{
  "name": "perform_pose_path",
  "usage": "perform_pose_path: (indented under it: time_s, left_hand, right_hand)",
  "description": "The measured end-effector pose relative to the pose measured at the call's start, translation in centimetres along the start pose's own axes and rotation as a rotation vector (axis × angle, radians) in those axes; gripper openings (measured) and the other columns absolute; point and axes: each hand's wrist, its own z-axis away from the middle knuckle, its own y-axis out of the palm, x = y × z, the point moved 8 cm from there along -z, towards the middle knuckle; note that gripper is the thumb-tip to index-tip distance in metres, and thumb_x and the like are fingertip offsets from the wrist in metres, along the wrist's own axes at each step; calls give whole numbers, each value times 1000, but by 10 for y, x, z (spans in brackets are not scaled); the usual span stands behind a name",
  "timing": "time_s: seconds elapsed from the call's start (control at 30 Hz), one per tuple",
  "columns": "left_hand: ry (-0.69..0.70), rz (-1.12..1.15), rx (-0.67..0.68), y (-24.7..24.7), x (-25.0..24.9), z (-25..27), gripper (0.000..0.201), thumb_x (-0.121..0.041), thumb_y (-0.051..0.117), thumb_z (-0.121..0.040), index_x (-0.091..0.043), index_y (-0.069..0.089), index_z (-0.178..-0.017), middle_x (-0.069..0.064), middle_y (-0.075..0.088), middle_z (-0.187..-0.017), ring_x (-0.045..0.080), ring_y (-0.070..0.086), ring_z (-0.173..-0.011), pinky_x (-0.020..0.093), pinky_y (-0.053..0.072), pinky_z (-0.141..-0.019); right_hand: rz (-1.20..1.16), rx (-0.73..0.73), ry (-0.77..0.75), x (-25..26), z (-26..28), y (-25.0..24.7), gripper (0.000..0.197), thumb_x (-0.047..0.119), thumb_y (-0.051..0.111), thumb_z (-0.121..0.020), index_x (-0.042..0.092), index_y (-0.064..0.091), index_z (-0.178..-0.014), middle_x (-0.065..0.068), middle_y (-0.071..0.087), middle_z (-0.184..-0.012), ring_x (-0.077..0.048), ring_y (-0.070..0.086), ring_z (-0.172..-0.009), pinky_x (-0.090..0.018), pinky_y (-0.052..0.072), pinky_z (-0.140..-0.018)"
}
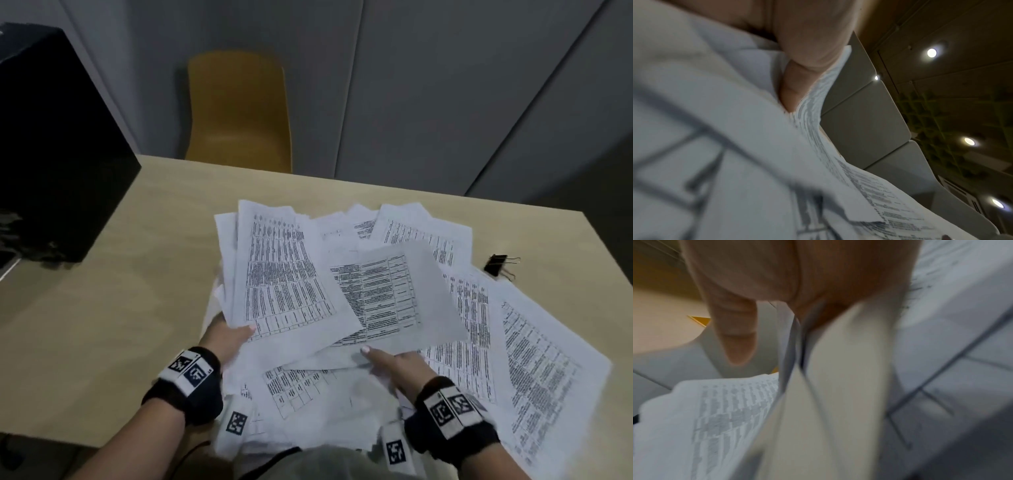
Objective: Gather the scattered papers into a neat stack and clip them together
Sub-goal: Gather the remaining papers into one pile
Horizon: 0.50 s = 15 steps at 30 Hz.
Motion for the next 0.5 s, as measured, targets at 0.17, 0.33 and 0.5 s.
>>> perform_pose_path:
  time_s: [0.17, 0.33, 0.5]
  left_hand:
    - [-18, 111, -75, -20, 6, 0, 30, -10, 60, -89, -3, 57, -118, 8, 60, -112, 24, 55, -98, 37, 42, -91]
    - [-114, 218, -71, -31, 24, -7, 27, -15, 63, -87, 1, 60, -109, 15, 61, -119, 26, 58, -99, 35, 41, -93]
    - [-152, 221, -110, -31, 34, -7, 18, -24, 69, -82, -8, 62, -82, 13, 65, -94, 29, 62, -82, 41, 48, -84]
  right_hand:
    - [-214, -250, -232, 4, 6, -52, 64, 61, 70, -62, 11, 61, -100, -6, 72, -88, -28, 66, -87, -35, 53, -77]
    - [84, -833, -20, -46, 20, -147, 61, 31, 66, -82, 13, 40, -134, -19, 47, -133, -35, 46, -119, -50, 39, -101]
    - [462, -622, 251, -72, -3, -129, 84, 53, 61, -78, 24, 18, -144, -22, 16, -150, -41, 17, -138, -57, 21, -111]
